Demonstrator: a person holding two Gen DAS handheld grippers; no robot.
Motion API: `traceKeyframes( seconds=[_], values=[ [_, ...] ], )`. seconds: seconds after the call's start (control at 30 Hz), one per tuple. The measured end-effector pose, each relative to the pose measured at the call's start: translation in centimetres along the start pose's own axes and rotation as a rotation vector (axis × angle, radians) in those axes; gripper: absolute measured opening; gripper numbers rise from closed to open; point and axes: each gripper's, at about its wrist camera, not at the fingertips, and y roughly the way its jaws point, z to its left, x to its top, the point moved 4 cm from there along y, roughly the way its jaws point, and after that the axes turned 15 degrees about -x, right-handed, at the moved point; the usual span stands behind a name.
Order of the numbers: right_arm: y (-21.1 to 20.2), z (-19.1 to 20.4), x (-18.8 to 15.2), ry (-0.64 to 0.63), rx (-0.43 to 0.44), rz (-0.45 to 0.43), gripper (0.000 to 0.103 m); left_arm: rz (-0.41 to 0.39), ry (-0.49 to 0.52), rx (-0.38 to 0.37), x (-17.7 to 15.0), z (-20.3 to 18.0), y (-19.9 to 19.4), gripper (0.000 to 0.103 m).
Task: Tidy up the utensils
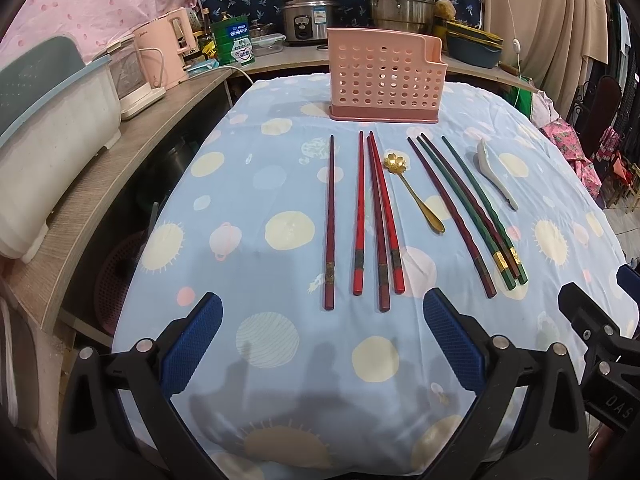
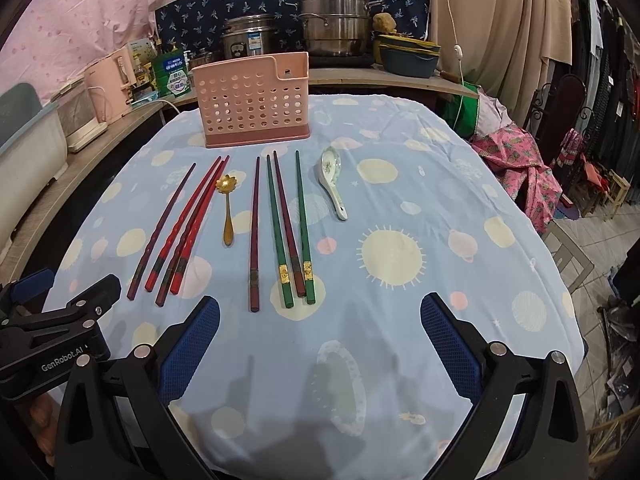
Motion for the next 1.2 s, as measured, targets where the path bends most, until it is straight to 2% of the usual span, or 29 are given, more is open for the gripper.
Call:
traceKeyframes(
  seconds=[1.2],
  values=[
    [0.47, 0.04, -0.01, -0.001, -0.004, 0.004, 0.096, 0.005, 0.009, 0.007, 0.32, 0.33, 0.41, 0.096]
  ],
)
